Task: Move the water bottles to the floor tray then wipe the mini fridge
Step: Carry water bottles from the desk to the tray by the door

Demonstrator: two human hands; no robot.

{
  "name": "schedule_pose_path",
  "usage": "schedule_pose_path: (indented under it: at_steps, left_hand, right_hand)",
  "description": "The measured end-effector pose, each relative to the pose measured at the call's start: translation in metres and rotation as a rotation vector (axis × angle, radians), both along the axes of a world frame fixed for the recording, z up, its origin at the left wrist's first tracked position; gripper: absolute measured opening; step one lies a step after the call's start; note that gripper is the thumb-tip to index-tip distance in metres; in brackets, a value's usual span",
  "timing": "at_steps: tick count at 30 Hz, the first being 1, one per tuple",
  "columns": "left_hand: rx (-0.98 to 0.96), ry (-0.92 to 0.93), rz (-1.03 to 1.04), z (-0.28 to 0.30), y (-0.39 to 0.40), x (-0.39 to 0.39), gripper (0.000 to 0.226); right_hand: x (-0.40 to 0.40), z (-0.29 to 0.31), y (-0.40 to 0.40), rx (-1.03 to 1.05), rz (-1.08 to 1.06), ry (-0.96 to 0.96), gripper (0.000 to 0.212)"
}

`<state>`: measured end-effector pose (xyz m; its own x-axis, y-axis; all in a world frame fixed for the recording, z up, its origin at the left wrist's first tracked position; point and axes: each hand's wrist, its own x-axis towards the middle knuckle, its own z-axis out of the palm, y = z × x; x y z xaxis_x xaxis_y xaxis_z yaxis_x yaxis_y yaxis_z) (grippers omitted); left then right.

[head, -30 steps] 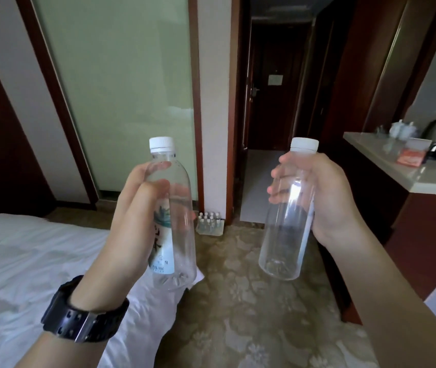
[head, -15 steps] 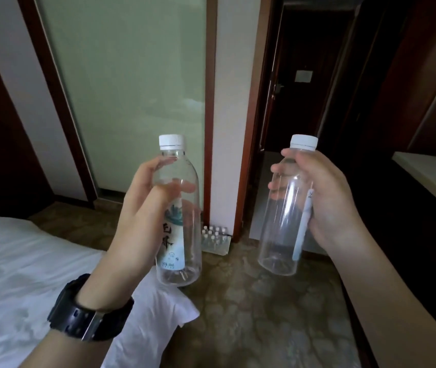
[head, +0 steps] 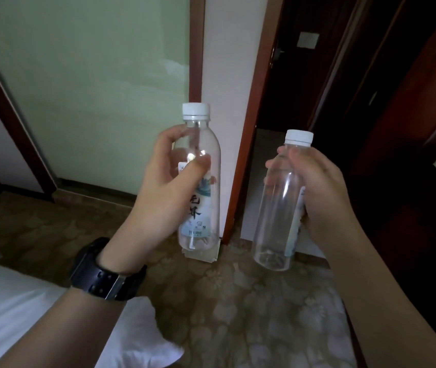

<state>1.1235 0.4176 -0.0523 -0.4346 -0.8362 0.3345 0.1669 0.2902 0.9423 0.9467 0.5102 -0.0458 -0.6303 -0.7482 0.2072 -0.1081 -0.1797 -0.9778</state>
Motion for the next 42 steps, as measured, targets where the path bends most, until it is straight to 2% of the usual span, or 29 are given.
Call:
schedule_pose_path:
  at_steps: [6,13,17,22,26,30,34,36,42]
  left_hand:
    - [0.076,-0.021,0.05,-0.029,-0.098,-0.092,0.04]
    - [0.197,-0.07,0.198,-0.088,-0.2,-0.204,0.039]
    - [0.185,-0.135,0.238,-0.118,-0.259,-0.247,0.034]
    - [0.194,-0.141,0.273,-0.171,-0.325,-0.274,0.037]
    - [0.233,-0.152,0.335,-0.232,-0.377,-0.283,0.056]
    - [0.345,-0.187,0.375,-0.301,-0.423,-0.292,0.061]
    - [0.446,-0.258,0.441,-0.384,-0.457,-0.301,0.061]
    - [0.5,-0.289,0.46,-0.431,-0.469,-0.305,0.063]
    - [0.653,-0.302,0.523,-0.577,-0.48,-0.319,0.054]
  right_hand:
    - [-0.095,-0.034,-0.101,0.037,0.017,0.007,0.014]
    - [-0.229,-0.094,-0.234,0.065,0.142,-0.073,0.014]
    - [-0.279,-0.127,-0.306,0.124,0.212,-0.093,0.015]
    - [-0.31,-0.173,-0.385,0.18,0.285,-0.084,0.033]
    - [-0.324,-0.229,-0.442,0.279,0.328,-0.028,0.037]
    - [-0.331,-0.293,-0.493,0.384,0.367,0.0,0.036]
    - [-0.34,-0.369,-0.533,0.517,0.415,0.002,0.026]
    - [-0.347,-0.412,-0.548,0.573,0.425,0.012,0.03]
    - [-0.375,-0.562,-0.569,0.634,0.427,0.023,0.024]
